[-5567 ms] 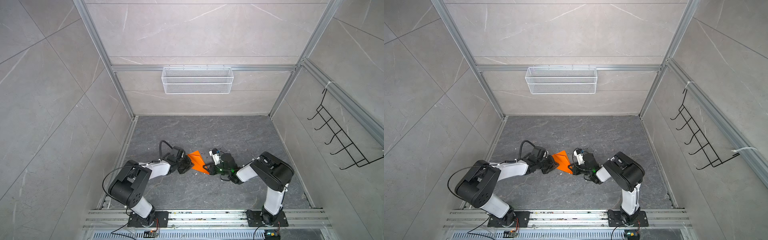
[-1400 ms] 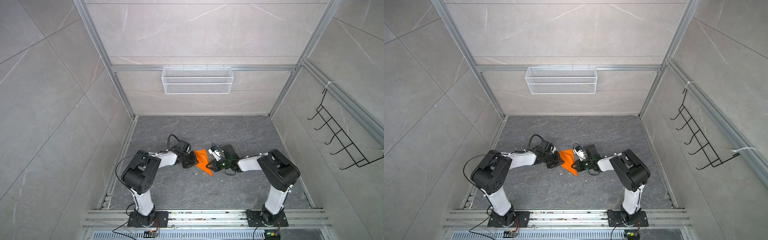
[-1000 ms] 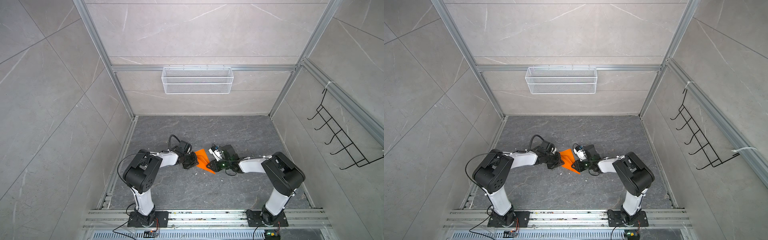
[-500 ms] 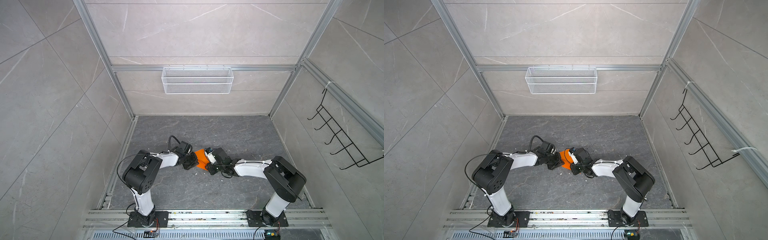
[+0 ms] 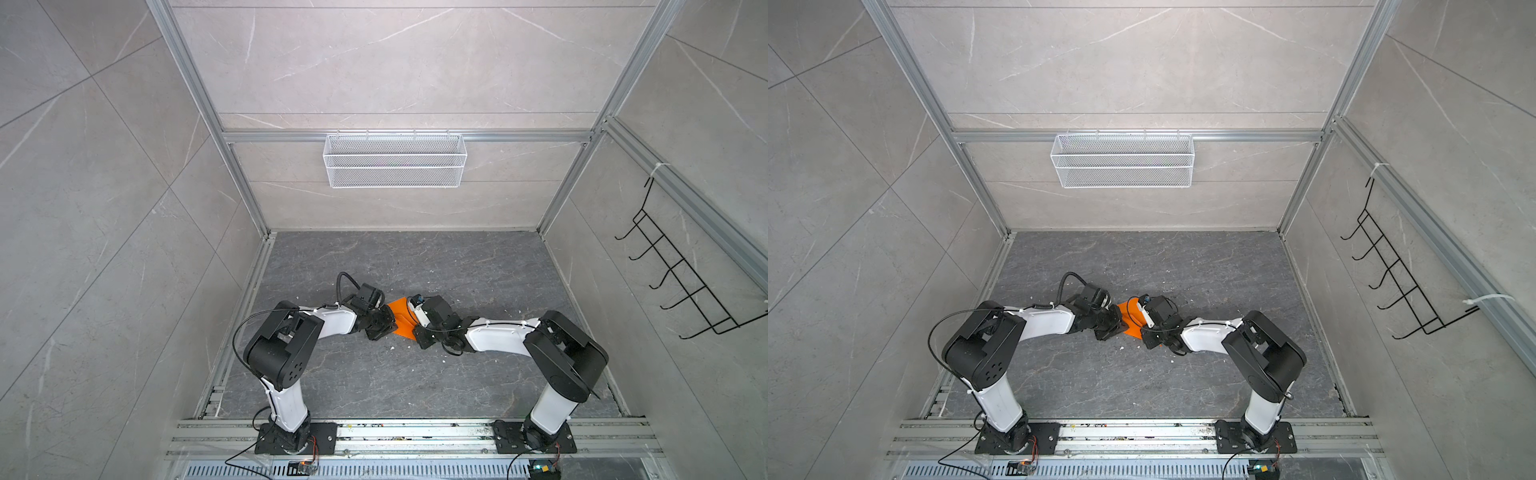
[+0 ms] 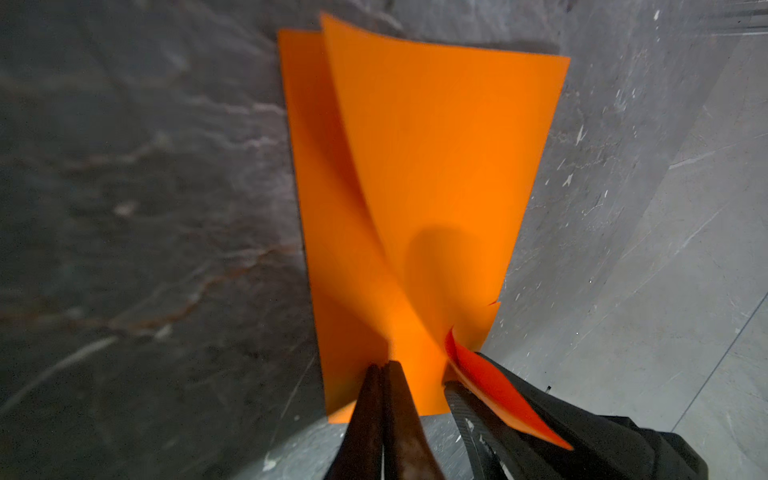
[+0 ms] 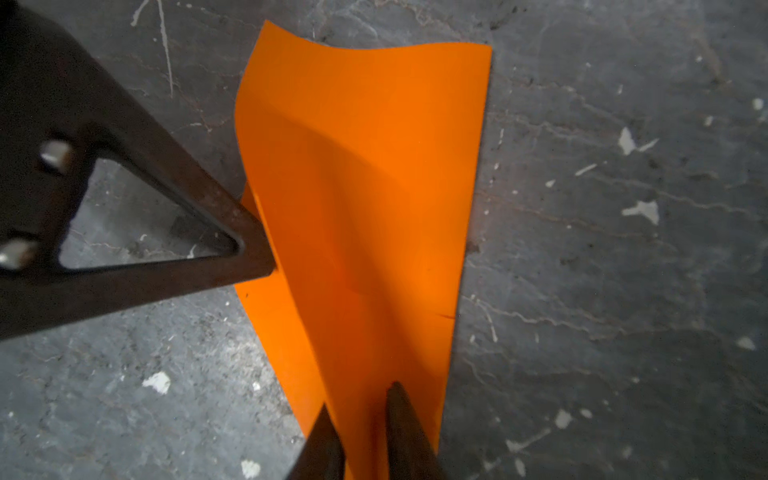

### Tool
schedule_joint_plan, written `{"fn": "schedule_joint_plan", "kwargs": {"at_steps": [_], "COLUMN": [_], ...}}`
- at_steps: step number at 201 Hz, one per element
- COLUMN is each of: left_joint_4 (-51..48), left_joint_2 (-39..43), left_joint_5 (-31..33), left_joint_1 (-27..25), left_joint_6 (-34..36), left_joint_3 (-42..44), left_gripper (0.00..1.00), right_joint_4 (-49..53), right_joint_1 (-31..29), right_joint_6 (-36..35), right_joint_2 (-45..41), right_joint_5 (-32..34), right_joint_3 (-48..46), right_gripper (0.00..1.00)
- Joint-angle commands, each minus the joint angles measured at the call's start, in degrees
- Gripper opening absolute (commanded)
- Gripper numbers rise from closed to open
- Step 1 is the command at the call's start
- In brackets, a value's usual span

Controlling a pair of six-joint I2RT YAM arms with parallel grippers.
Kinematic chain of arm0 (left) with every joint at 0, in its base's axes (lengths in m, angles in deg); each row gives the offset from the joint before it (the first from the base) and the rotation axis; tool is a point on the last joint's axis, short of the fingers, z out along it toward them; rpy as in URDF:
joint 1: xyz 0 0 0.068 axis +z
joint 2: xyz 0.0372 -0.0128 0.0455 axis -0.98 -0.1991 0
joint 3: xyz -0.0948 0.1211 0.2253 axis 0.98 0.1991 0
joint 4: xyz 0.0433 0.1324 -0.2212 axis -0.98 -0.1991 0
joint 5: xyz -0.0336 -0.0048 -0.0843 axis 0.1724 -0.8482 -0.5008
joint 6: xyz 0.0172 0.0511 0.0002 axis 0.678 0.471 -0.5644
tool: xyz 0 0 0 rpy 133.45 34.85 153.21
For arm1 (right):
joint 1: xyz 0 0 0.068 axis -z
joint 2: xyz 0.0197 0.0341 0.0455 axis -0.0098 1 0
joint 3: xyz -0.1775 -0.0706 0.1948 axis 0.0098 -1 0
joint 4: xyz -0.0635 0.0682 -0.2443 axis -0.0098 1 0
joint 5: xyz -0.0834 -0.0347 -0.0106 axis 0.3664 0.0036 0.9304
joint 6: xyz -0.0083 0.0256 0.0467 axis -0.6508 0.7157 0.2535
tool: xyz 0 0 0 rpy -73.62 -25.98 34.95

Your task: Fold a paper plane with a square sheet of paper (pick it up from the middle)

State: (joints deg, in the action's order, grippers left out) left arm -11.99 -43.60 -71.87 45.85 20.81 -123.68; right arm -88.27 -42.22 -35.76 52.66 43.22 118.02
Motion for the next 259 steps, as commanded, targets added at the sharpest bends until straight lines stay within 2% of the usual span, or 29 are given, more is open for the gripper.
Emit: {"fn": "schedule_joint_plan", "kwargs": {"at_steps": [1, 32, 73, 118, 150, 188, 259], "left_joint_4": [-5.8, -6.7, -7.6, -0.9, 2.2, 6.7, 12.1], "left_joint_2": [1.1, 2.1, 4.0, 6.5, 6.6, 3.1, -2.2], "left_joint_5": [1.6, 2.1, 2.9, -0.5, -2.1, -5.4, -8.8], "left_joint_1": [-0.5, -0.4, -0.4, -0.4, -0.4, -0.5, -0.5], "left_joint_6": [-1.1, -1.0, -0.3, 1.7, 3.3, 3.0, 1.4], "left_joint_3": [2.2, 2.4, 2.4, 1.6, 0.1, -1.4, -2.9], "left_gripper": [0.07, 0.07, 0.08, 0.12, 0.13, 0.14, 0.14], "right_joint_4": [-0.5, -4.1, -10.4, -16.3, -18.0, -18.6, -13.3], "right_joint_1": [-0.1, 1.1, 4.8, 8.2, 10.1, 12.4, 13.7], "right_joint_6": [1.1, 3.2, 6.6, 11.9, 15.0, 17.9, 19.1], "right_joint_2": [1.4, 1.0, 1.7, 4.4, 5.9, 6.9, 9.3], "right_joint_5": [-1.8, -6.0, -15.5, -25.7, -29.4, -33.3, -37.4], "right_joint_3": [0.0, -2.7, -6.0, -7.8, -8.0, -7.7, -4.3], "right_gripper": [0.14, 0.07, 0.04, 0.02, 0.02, 0.01, 0.04]}}
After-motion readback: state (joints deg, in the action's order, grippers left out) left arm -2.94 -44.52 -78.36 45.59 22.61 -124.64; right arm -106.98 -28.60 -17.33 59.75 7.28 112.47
